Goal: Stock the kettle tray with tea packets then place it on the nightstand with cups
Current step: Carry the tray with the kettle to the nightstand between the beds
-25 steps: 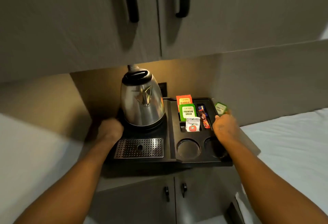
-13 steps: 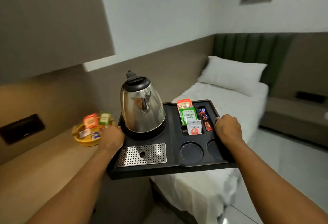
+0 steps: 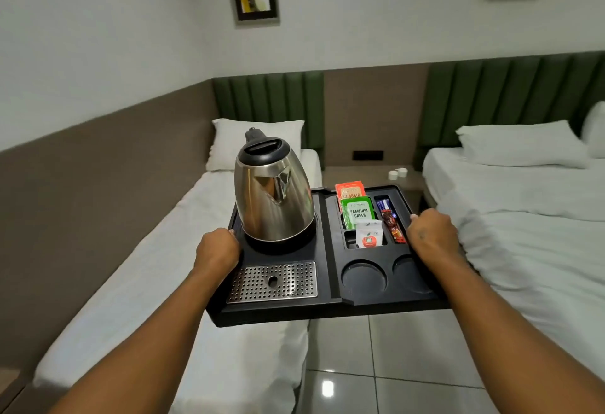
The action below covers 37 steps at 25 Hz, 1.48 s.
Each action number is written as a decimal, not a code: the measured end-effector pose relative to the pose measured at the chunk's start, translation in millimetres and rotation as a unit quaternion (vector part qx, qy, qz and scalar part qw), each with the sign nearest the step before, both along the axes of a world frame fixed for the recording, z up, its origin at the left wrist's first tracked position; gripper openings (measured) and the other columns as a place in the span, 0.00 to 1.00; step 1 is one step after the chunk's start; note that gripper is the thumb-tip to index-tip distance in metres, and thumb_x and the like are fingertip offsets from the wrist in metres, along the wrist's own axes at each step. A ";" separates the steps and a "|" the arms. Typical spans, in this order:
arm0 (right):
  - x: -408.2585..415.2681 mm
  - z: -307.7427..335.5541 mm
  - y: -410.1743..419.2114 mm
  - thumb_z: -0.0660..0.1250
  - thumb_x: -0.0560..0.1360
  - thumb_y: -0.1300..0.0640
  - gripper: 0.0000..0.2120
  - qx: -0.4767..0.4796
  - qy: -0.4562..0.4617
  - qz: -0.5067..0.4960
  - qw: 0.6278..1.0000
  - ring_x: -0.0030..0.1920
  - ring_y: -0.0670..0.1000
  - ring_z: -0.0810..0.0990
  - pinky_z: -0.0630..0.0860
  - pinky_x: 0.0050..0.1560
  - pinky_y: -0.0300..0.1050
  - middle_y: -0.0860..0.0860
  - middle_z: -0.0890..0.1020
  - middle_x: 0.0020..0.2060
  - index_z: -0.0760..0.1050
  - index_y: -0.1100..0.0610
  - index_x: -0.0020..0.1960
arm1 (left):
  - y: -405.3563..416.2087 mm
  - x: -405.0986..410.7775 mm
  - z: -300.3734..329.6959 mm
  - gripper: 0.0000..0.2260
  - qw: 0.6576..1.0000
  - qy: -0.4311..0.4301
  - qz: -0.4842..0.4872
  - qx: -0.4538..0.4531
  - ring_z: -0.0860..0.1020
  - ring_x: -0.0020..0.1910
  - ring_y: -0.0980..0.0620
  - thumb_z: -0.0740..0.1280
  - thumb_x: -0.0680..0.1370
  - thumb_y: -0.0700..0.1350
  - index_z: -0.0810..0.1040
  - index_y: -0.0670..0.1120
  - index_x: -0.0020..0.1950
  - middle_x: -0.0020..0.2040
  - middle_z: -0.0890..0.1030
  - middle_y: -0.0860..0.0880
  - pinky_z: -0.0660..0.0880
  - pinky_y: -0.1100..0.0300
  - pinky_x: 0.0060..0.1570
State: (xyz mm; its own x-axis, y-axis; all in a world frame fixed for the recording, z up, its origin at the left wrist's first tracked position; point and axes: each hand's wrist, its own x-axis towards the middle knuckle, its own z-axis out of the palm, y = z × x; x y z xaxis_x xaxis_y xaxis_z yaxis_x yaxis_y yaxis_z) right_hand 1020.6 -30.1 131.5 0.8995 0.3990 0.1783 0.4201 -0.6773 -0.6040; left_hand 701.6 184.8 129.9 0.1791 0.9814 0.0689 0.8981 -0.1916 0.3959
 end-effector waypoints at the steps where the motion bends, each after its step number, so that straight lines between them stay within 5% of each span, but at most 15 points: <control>1: 16.9 -4.1 5.7 0.61 0.79 0.54 0.15 -0.002 -0.003 -0.009 1.000 0.47 0.66 0.80 0.71 0.40 0.48 0.65 0.81 0.46 0.78 0.66 0.48 | 10.1 20.8 -2.3 0.17 1.000 -0.002 -0.007 -0.002 0.75 0.41 0.42 0.56 0.84 0.48 0.80 0.39 0.52 0.52 0.81 0.37 0.70 0.54 0.39; 22: 470.0 -46.6 398.9 0.60 0.80 0.52 0.19 0.038 0.031 -0.124 0.991 0.37 0.61 0.76 0.67 0.39 0.46 0.64 0.82 0.42 0.78 0.66 0.42 | 466.4 531.8 -48.3 0.16 0.994 -0.011 -0.109 0.004 0.77 0.46 0.36 0.57 0.83 0.46 0.80 0.38 0.50 0.52 0.81 0.35 0.69 0.53 0.42; 30: 684.2 -94.0 591.5 0.60 0.80 0.53 0.20 0.016 0.035 -0.098 0.994 0.33 0.56 0.71 0.65 0.37 0.45 0.64 0.82 0.39 0.77 0.69 0.41 | 642.6 731.8 -101.0 0.21 0.995 -0.025 -0.097 -0.002 0.76 0.41 0.36 0.52 0.84 0.49 0.78 0.38 0.43 0.44 0.81 0.34 0.68 0.53 0.40; 37: 833.2 -188.7 751.1 0.58 0.81 0.52 0.23 -0.060 0.089 -0.082 0.991 0.39 0.63 0.80 0.66 0.37 0.45 0.66 0.82 0.38 0.78 0.71 0.42 | 780.0 880.2 -194.4 0.20 0.994 0.015 -0.105 -0.038 0.78 0.37 0.35 0.55 0.84 0.45 0.75 0.37 0.37 0.38 0.80 0.34 0.66 0.54 0.35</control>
State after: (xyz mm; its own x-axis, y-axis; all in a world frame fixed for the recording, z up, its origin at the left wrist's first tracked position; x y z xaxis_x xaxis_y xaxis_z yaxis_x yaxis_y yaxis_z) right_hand 1853.9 721.0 -57.2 0.9667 0.2545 -0.0286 0.1933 -0.7984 -0.5702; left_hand 1581.8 964.8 -64.5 0.3814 0.9243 -0.0127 0.8529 -0.3466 0.3905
